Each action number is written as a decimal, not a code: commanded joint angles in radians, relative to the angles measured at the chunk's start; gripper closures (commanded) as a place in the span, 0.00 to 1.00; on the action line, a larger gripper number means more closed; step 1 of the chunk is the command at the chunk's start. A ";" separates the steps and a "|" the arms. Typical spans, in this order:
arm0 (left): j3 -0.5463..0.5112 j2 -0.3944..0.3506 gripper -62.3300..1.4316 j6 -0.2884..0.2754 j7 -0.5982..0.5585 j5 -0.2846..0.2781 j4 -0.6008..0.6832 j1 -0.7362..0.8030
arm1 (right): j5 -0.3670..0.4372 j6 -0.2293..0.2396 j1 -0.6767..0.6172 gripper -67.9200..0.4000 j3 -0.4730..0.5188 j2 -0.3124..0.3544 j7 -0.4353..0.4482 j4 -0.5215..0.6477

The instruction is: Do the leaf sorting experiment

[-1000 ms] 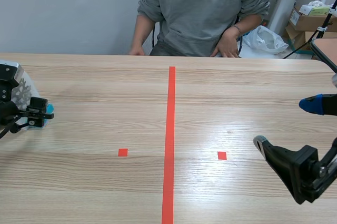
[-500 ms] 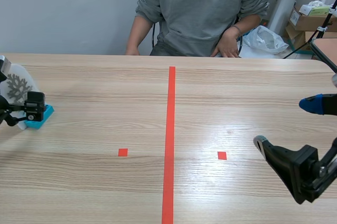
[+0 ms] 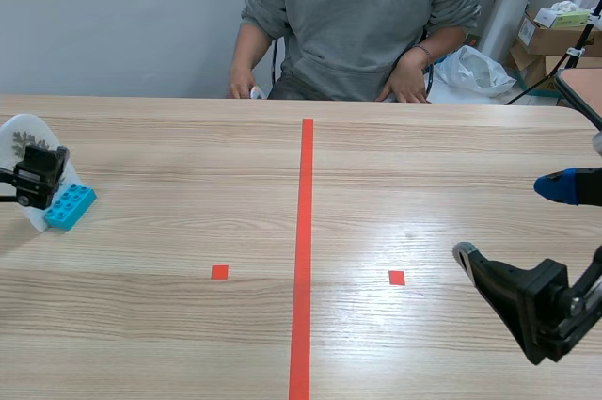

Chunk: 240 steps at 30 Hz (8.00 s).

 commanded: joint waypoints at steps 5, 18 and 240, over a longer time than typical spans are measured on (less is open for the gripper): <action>-0.005 -0.026 0.08 -0.003 0.020 -0.002 0.231 0.133 | 0.011 -0.003 0.012 0.00 0.009 -0.001 0.015 0.004; -0.006 -0.026 0.08 -0.106 0.066 -0.032 0.660 0.433 | 0.011 -0.003 0.012 0.00 0.009 -0.001 0.015 0.004; -0.101 0.146 0.09 -0.231 0.019 -0.143 0.839 0.781 | -0.435 0.022 0.971 0.07 -0.941 -0.216 0.075 -0.812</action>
